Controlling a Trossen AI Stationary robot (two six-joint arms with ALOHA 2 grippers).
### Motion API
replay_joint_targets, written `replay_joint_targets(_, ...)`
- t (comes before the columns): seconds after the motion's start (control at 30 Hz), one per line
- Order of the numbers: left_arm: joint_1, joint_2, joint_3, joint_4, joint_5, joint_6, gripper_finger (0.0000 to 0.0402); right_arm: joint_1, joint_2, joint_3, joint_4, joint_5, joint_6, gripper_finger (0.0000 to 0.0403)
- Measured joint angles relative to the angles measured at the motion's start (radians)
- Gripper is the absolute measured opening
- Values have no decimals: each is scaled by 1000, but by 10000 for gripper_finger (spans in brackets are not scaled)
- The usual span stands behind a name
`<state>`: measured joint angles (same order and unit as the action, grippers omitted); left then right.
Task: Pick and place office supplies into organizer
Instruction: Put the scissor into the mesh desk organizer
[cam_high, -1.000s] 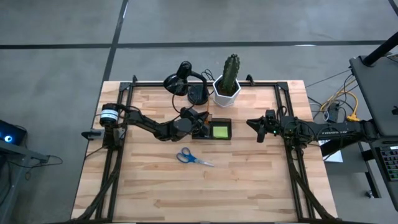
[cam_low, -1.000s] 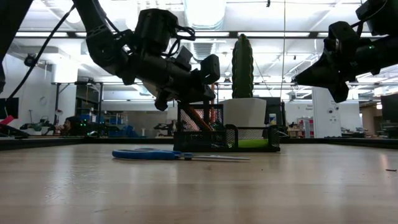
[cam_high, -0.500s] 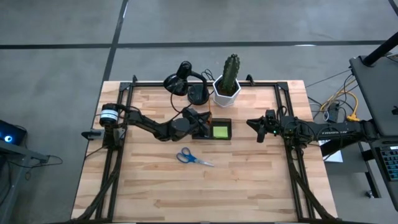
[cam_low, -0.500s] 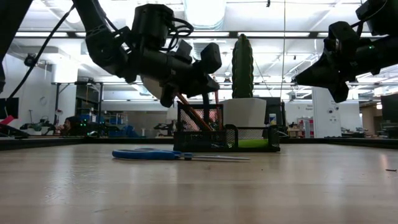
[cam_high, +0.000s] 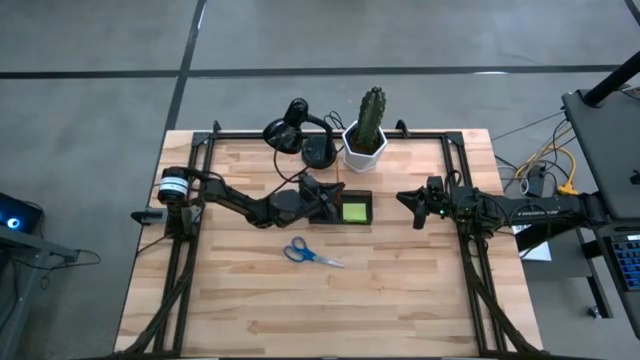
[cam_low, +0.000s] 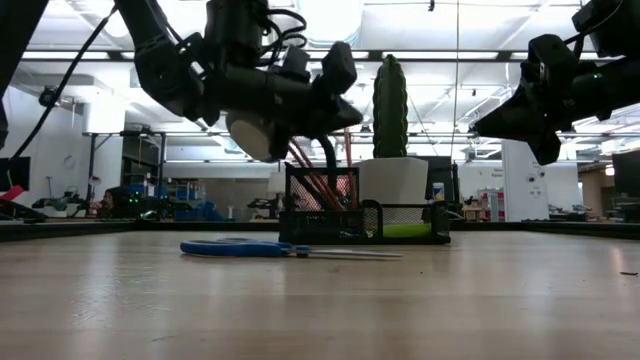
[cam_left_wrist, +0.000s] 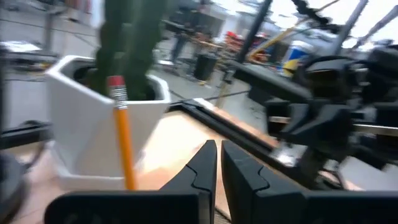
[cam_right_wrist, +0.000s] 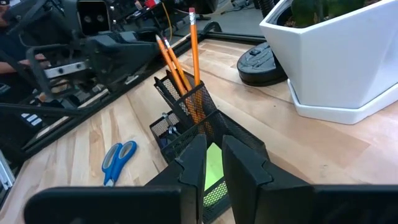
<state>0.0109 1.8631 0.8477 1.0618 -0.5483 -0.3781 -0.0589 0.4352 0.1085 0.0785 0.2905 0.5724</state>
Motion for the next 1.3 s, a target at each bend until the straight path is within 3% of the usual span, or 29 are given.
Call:
replay_joint_targets(0.27,-2,-56,-3,20,192,6,26,0,0,0,0,0,0,43)
replay_joint_targets(0.77,0,-233,-8,-33,195,189,153,0,0,0,-1,0,-4,43)
replay_joint_targets(0.93,-3,-314,-6,-73,210,230,176,0,0,0,-1,0,-8,43)
replay_joint_targets(1.07,-23,-393,50,-286,229,233,178,0,0,0,-1,0,-8,43)
replay_joint_targets(1.3,-64,-475,245,-924,289,232,178,0,1,0,-1,1,-8,43)
